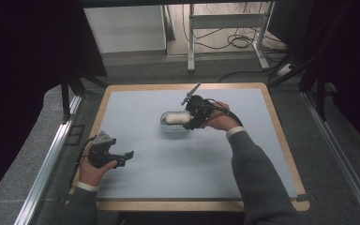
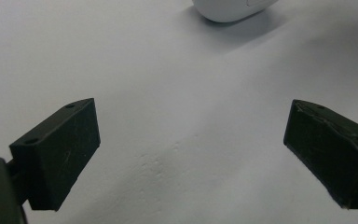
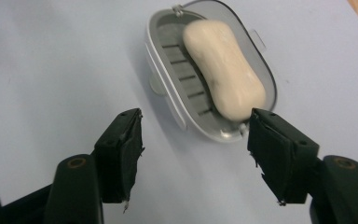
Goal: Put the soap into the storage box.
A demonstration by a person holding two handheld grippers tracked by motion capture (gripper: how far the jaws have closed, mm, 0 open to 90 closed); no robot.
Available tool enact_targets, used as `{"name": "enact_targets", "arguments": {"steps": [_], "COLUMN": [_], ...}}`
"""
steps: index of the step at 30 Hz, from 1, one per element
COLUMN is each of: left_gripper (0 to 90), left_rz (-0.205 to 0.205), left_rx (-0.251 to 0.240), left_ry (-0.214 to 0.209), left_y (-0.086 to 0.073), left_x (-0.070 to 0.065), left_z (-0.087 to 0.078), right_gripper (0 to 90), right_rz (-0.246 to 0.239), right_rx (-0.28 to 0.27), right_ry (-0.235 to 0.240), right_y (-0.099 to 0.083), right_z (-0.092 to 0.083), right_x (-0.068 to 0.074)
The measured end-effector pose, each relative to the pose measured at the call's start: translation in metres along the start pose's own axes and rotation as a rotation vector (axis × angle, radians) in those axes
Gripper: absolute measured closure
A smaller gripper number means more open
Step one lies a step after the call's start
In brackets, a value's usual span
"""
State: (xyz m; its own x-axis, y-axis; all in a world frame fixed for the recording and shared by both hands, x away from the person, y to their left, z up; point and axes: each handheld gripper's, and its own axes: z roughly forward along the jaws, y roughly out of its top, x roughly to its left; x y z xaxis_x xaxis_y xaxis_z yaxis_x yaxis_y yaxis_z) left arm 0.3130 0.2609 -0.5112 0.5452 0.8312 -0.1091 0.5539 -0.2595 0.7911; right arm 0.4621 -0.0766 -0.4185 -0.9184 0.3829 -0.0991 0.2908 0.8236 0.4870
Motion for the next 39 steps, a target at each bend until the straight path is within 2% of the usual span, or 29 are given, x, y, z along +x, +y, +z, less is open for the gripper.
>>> {"name": "enact_targets", "arguments": {"steps": [3,5,6,10,11,12,18,20,21,23,24,26,27,29,31,34,39], "left_gripper": [4.1,4.1,4.1,4.1,4.1,4.1,4.1,4.1,4.1,4.1,4.1,4.1,4.1,4.1,4.1,4.1,4.1], "left_rz": [0.001,0.002,0.006,0.006,0.006,0.006,0.005,0.005,0.005,0.006,0.006,0.007,0.007,0.007,0.008,0.009,0.012], "left_rx": [-0.003,-0.004,-0.004,-0.002,-0.002,-0.002,0.000,0.001,0.001,0.003,0.003,0.003,0.004,0.003,0.002,0.001,0.002], "left_ry": [-0.005,-0.007,-0.010,-0.011,-0.011,-0.010,-0.007,-0.007,-0.006,-0.006,-0.006,-0.006,-0.004,-0.005,-0.005,-0.005,-0.006], "left_y": [0.001,0.001,0.001,0.001,0.001,0.001,0.001,0.001,0.001,0.001,0.001,0.001,0.000,0.000,0.001,0.001,0.001], "left_x": [0.001,0.000,0.000,0.000,0.000,-0.001,-0.001,-0.001,-0.002,-0.002,-0.002,-0.002,-0.002,-0.002,-0.002,-0.002,-0.003], "left_z": [0.000,0.000,0.001,0.002,0.002,0.002,0.001,0.001,0.001,0.001,0.002,0.002,0.002,0.001,0.001,0.001,0.002], "right_gripper": [32.4,32.1,31.9,30.6,30.6,30.1,29.0,28.9,28.5,28.0,27.4,27.4,27.4,27.3,27.1,26.2,24.8], "right_rz": [0.061,0.071,0.101,0.162,0.162,0.191,0.284,0.291,0.320,0.330,0.352,0.360,0.383,0.385,0.386,0.399,0.395], "right_rx": [-0.041,-0.050,-0.090,-0.144,-0.144,-0.173,-0.217,-0.226,-0.242,-0.240,-0.258,-0.268,-0.295,-0.286,-0.279,-0.312,-0.312], "right_ry": [-0.022,-0.025,-0.029,-0.046,-0.046,-0.059,-0.109,-0.116,-0.130,-0.138,-0.163,-0.162,-0.165,-0.157,-0.168,-0.166,-0.160], "right_y": [-0.024,-0.029,-0.046,-0.075,-0.075,-0.092,-0.137,-0.143,-0.160,-0.165,-0.180,-0.184,-0.194,-0.198,-0.202,-0.205,-0.204], "right_z": [-0.008,-0.010,-0.016,-0.025,-0.025,-0.029,-0.035,-0.035,-0.035,-0.036,-0.036,-0.037,-0.038,-0.037,-0.037,-0.036,-0.034], "right_x": [0.001,0.001,0.002,0.004,0.004,0.005,0.013,0.014,0.019,0.020,0.023,0.024,0.026,0.027,0.028,0.028,0.029]}}
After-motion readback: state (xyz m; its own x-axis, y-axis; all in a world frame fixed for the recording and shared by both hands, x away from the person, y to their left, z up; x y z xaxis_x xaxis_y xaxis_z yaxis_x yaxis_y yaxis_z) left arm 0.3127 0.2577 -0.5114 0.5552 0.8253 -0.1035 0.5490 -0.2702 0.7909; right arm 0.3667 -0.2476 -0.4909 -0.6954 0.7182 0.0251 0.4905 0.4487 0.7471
